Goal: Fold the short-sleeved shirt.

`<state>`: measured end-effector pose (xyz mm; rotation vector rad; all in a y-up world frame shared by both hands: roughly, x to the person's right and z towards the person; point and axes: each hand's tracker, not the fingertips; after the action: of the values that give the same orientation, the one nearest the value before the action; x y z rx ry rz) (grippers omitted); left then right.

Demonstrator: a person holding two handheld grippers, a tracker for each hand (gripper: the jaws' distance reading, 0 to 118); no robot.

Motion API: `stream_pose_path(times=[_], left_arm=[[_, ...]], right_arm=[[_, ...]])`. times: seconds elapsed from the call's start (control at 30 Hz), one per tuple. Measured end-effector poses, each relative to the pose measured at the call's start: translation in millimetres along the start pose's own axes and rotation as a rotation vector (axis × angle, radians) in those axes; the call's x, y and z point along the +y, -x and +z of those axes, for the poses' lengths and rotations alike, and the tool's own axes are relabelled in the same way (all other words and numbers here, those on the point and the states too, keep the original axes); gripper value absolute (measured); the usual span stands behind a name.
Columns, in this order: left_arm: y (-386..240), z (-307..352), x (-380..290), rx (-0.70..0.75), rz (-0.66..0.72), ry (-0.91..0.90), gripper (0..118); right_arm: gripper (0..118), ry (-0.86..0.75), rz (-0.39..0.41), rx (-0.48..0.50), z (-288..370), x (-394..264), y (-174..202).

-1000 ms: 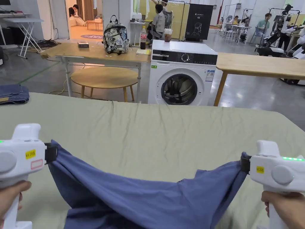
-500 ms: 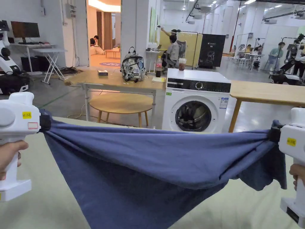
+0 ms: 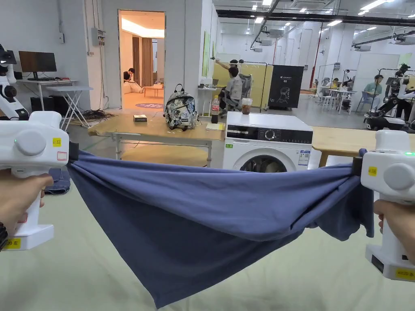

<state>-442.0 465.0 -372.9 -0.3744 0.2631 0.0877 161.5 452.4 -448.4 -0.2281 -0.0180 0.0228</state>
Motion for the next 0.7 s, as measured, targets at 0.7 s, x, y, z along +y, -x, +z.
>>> stream_pose_path(times=[0.7], left_arm=[[13, 66, -266, -0.080, -0.029, 0.236, 0]], right_arm=[[4, 0.244, 0.250, -0.009, 87, -239, -5]])
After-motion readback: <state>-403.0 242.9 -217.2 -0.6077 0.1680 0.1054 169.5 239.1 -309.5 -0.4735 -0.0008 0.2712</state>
